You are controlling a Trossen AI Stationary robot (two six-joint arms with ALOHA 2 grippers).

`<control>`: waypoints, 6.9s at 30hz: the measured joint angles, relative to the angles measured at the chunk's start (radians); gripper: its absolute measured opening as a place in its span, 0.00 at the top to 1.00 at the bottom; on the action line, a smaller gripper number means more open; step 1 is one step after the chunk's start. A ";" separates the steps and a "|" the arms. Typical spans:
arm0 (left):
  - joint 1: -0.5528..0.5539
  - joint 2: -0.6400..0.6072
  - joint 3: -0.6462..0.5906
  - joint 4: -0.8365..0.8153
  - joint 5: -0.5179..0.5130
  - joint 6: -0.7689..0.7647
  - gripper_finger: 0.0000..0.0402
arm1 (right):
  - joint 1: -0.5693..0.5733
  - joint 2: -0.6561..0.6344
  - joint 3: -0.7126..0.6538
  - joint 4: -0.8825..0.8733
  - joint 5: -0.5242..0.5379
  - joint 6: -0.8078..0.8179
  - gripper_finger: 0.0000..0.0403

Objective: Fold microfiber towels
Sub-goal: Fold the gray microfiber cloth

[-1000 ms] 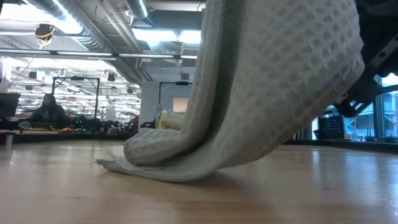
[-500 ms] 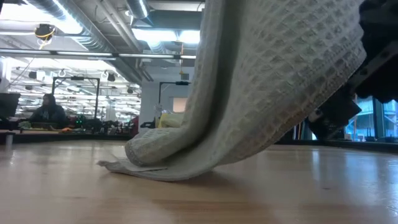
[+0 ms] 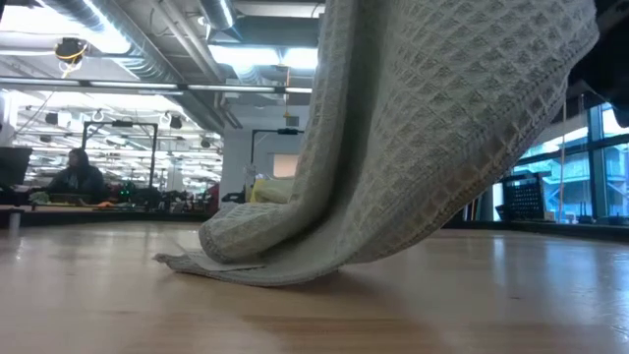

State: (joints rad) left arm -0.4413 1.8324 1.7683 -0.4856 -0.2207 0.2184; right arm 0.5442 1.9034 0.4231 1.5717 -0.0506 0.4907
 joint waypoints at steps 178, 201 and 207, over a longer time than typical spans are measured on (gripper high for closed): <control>0.024 0.263 -0.381 0.250 -0.196 -0.671 1.00 | 0.229 -0.450 0.046 -1.547 0.316 -0.103 0.96; 0.074 0.262 -0.402 0.216 -0.257 -0.658 0.99 | 0.224 -0.451 0.046 -1.670 0.476 -0.049 0.88; 0.074 0.262 -0.404 0.209 -0.286 -0.658 0.93 | 0.225 -0.451 0.046 -1.681 0.504 -0.020 0.80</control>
State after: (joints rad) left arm -0.3672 2.0941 1.3643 -0.2767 -0.5068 -0.4394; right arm 0.7692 1.4528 0.4686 -0.1090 0.4529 0.4709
